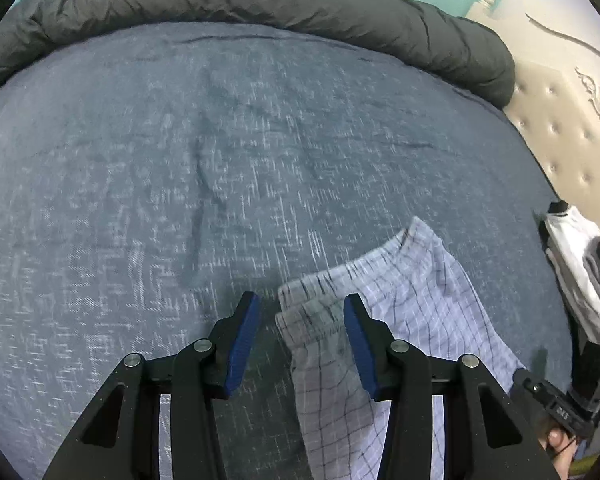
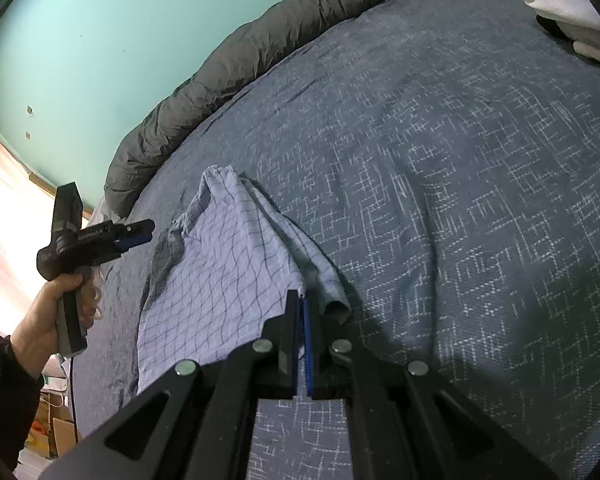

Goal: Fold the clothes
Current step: 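Hold the folded edge with the right tool while the left tool regrasps the fold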

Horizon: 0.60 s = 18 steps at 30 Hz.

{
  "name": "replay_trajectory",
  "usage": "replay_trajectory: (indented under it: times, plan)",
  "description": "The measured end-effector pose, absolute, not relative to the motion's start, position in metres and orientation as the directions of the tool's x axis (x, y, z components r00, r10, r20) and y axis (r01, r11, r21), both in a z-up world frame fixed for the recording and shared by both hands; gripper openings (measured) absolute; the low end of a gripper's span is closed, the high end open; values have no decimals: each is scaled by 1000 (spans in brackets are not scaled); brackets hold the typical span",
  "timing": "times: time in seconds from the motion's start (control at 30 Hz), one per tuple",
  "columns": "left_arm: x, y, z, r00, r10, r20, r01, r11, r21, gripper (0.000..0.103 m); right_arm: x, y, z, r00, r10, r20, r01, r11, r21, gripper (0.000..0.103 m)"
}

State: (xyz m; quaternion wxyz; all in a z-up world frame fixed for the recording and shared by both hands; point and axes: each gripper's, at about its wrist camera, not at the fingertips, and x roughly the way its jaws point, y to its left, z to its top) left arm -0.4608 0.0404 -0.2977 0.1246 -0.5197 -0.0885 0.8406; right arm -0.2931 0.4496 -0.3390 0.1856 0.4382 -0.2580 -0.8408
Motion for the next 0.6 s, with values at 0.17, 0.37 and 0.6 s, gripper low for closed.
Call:
replay_trajectory:
  times: [0.17, 0.37, 0.6]
  plan:
    - [-460, 42, -311, -403, 318, -858, -113, -948, -298, 20, -296, 451, -340, -546, -540, -641, 82, -795, 601, 2]
    - [-461, 36, -310, -423, 324, -846, -91, -944, -316, 0, -296, 451, -341, -543, -541, -642, 79, -794, 602, 2]
    - [-466, 28, -303, -431, 338, -837, -58, -936, -348, 0, -296, 453, -342, -540, -544, -642, 73, -790, 608, 2]
